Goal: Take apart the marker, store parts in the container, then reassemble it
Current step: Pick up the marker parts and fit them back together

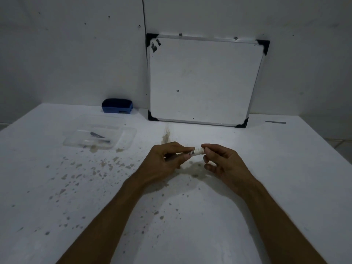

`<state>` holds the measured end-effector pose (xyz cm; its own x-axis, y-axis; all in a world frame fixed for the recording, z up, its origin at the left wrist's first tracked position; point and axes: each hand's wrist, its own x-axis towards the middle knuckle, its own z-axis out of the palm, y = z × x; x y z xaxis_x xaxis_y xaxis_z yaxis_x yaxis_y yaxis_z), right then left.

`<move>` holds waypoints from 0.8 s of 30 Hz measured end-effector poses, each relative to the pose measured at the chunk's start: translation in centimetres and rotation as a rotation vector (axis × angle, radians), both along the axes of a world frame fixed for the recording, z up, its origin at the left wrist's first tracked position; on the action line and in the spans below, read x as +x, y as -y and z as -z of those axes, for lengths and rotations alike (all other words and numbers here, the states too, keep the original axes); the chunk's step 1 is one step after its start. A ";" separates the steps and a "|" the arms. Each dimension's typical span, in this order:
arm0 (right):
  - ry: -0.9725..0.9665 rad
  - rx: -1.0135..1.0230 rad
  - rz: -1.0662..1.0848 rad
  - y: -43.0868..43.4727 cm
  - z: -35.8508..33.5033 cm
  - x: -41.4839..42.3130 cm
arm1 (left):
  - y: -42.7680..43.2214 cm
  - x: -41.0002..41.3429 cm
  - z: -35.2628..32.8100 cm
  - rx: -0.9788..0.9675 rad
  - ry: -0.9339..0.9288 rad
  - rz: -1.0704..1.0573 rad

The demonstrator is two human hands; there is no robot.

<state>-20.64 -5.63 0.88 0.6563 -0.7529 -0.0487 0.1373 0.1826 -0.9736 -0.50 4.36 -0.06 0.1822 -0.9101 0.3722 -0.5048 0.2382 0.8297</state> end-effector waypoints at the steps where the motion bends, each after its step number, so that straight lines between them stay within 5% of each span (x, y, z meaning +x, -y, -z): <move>1: 0.046 0.113 -0.054 -0.1 -0.1 0.0 | -0.1 0.0 -0.1 0.019 -0.017 0.019; 14: 0.231 0.360 -0.268 -0.3 -0.1 0.0 | -0.7 -1.0 -0.1 0.047 -0.099 0.059; 24: 0.125 0.377 -0.285 0.1 -0.4 -0.1 | -0.5 -1.4 0.8 0.062 -0.092 0.005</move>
<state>-20.77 -5.69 1.30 0.8522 -0.4874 -0.1905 0.1425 0.5664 -0.8117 -1.91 4.87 -0.81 0.2081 -0.9320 0.2968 -0.4245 0.1873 0.8858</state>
